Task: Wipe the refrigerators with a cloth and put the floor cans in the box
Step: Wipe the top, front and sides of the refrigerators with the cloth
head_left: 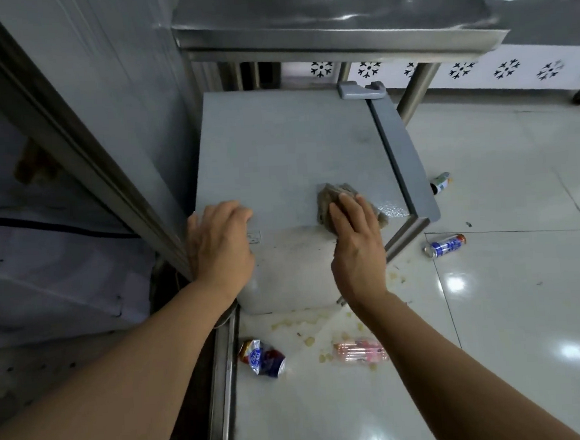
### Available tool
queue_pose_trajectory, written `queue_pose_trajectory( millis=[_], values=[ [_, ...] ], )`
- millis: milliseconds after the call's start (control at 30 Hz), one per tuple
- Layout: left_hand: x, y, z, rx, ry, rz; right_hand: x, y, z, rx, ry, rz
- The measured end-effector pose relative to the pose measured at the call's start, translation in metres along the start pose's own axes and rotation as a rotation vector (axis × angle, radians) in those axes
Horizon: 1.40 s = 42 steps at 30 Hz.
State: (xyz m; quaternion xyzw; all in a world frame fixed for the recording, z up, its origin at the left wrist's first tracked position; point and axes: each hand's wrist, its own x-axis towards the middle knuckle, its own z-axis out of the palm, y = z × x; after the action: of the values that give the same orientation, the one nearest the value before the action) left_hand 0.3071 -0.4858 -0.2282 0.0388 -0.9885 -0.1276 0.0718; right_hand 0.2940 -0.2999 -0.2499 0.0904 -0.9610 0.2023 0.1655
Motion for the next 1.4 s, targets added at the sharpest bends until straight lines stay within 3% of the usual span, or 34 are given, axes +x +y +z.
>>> queue_pose_trajectory(
  millis=[133, 233, 333, 433, 567, 733, 833, 967, 1400],
  values=[
    [-0.001, -0.002, -0.002, 0.047, -0.029, 0.037, 0.003, -0.047, 0.022, 0.056, 0.008, -0.137],
    [-0.002, -0.007, -0.006, 0.076, -0.041, 0.087, 0.001, -0.018, 0.010, -0.006, -0.084, -0.212],
    [-0.001, -0.011, -0.005, 0.089, -0.031, 0.100, -0.004, 0.020, -0.008, -0.065, -0.015, -0.008],
    [-0.002, -0.009, 0.000, 0.060, 0.003, 0.089, -0.001, 0.002, 0.003, -0.013, 0.091, 0.131],
    [-0.004, -0.009, 0.003, 0.045, 0.030, 0.086, 0.001, -0.043, 0.027, 0.088, 0.054, -0.024],
    [-0.005, 0.000, 0.006, 0.044, 0.059, 0.021, 0.002, 0.003, 0.011, -0.002, -0.021, -0.276],
    [-0.007, 0.001, 0.012, 0.055, 0.100, -0.002, -0.003, 0.038, 0.006, -0.030, 0.075, -0.182],
    [-0.008, 0.005, 0.025, 0.017, 0.246, -0.019, -0.007, 0.033, 0.030, 0.032, 0.254, -0.100],
    [-0.010, -0.004, 0.082, -0.084, 0.670, 0.032, 0.005, 0.058, 0.079, 0.033, 0.654, -0.302]
  ],
)
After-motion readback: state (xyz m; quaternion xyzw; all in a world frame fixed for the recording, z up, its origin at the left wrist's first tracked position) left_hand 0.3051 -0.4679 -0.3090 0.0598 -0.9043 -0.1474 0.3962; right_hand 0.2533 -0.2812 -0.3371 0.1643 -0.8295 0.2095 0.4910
